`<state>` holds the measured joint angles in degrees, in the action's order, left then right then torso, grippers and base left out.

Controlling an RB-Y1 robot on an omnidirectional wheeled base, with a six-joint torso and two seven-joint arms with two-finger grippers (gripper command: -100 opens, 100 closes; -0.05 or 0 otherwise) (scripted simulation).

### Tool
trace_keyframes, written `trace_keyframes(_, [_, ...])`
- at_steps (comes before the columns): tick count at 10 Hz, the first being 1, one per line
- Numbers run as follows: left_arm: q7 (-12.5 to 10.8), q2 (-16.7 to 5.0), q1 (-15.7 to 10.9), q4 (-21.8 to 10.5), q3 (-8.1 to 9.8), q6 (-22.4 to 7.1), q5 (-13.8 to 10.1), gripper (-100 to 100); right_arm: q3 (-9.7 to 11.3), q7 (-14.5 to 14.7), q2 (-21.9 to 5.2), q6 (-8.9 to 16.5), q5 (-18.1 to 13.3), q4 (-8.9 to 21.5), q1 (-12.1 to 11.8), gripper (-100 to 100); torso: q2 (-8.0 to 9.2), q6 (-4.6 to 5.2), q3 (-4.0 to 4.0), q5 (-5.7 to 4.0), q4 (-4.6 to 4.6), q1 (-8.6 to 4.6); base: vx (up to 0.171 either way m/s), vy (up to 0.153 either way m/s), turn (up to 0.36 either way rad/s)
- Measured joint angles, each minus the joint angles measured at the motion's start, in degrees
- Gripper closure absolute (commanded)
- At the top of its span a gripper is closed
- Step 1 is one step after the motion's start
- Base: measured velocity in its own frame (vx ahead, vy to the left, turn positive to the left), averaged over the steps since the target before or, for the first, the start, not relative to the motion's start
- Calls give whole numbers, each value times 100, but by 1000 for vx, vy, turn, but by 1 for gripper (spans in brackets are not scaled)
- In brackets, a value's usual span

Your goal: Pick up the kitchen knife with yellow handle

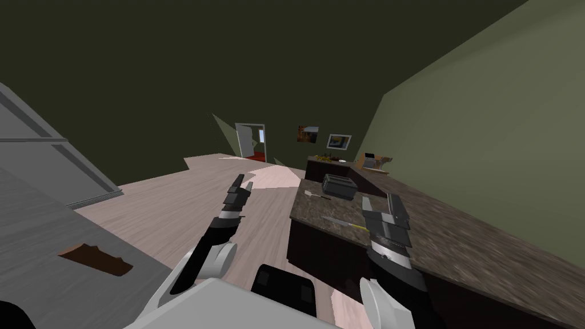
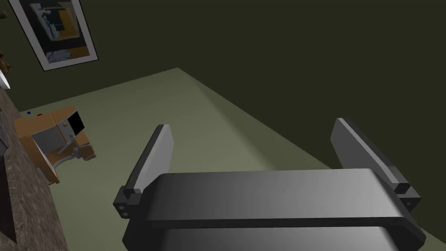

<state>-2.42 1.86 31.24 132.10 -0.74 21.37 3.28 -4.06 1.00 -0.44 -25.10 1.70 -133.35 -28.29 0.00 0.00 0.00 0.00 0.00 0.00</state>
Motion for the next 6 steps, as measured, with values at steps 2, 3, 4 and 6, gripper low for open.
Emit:
trace_keyframes(2, [0, 0, 0, 0, 0, 0, 0, 0, 16, -8, -283, -42, -122, 98, 52, -100, 12, -1, 7, -2, 2, -8, -53, -20, 29])
trace_keyframes(3, [0, 0, -1, 0, 0, 0, 0, 0, 32, -6, -459, -24, -226, 142, 122, -100, 20, -1, 11, -2, 4, -11, -63, -34, 41])
trace_keyframes(4, [0, 0, -1, 0, 0, 0, 0, 0, 66, -6, -635, -41, -356, 208, 154, -100, 22, 0, 13, -3, 5, -14, -39, -30, 18])
trace_keyframes(6, [0, 0, -1, 0, 0, 0, 0, 0, 93, -8, -930, -69, -525, 331, 247, -100, 18, -1, 10, -3, 4, -14, -62, -24, 51])
